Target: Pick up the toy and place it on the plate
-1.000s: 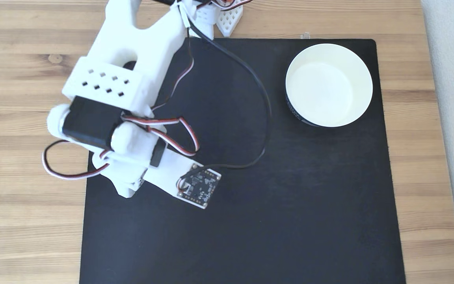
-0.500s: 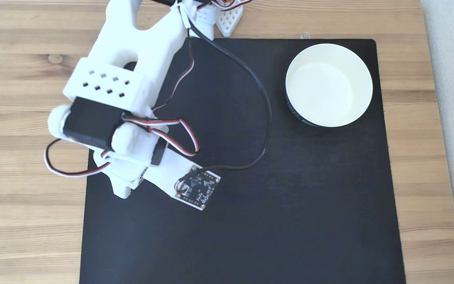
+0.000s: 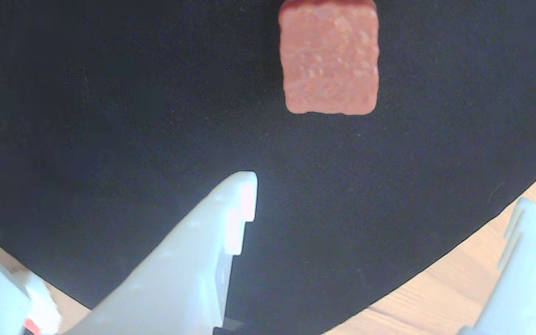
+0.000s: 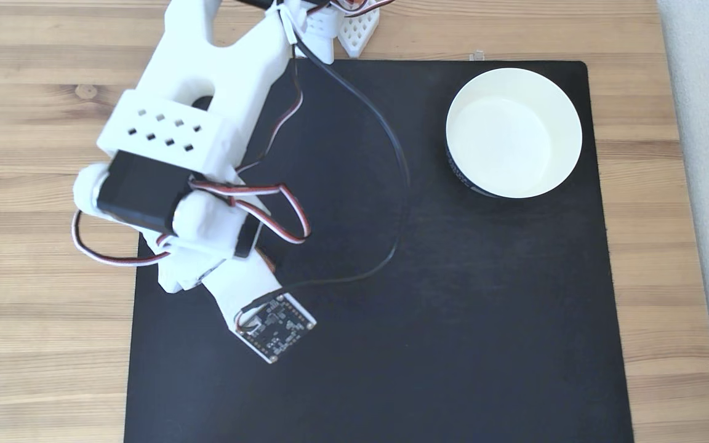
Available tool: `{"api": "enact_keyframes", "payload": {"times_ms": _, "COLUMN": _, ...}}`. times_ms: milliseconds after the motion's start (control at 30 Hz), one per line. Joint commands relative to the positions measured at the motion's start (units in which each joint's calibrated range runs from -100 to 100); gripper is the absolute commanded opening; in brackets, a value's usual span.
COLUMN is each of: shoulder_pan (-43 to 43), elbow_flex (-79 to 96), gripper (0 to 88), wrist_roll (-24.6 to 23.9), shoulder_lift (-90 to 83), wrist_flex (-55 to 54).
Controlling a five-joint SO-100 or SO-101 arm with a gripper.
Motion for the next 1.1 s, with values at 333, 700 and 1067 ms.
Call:
{"api": "enact_keyframes", "payload": {"times_ms": 333, "shoulder_pan": -2.01, "elbow_flex": -1.9, "gripper": 37.6, "wrist_roll": -1.26, "shoulder_lift": 1.25, "wrist_flex": -5.26}}
{"api": "enact_keyframes", "payload": {"times_ms": 700, "shoulder_pan": -2.85, "elbow_flex": -2.26, "gripper": 37.6, "wrist_roll": -1.31, "shoulder_lift": 4.83, "wrist_flex": -5.68}}
{"api": "enact_keyframes", "payload": {"times_ms": 1067, "shoulder_pan": -3.77, "elbow_flex": -1.9, "gripper": 37.6, "wrist_roll": -1.52, "shoulder_lift": 6.83, "wrist_flex": -5.68}}
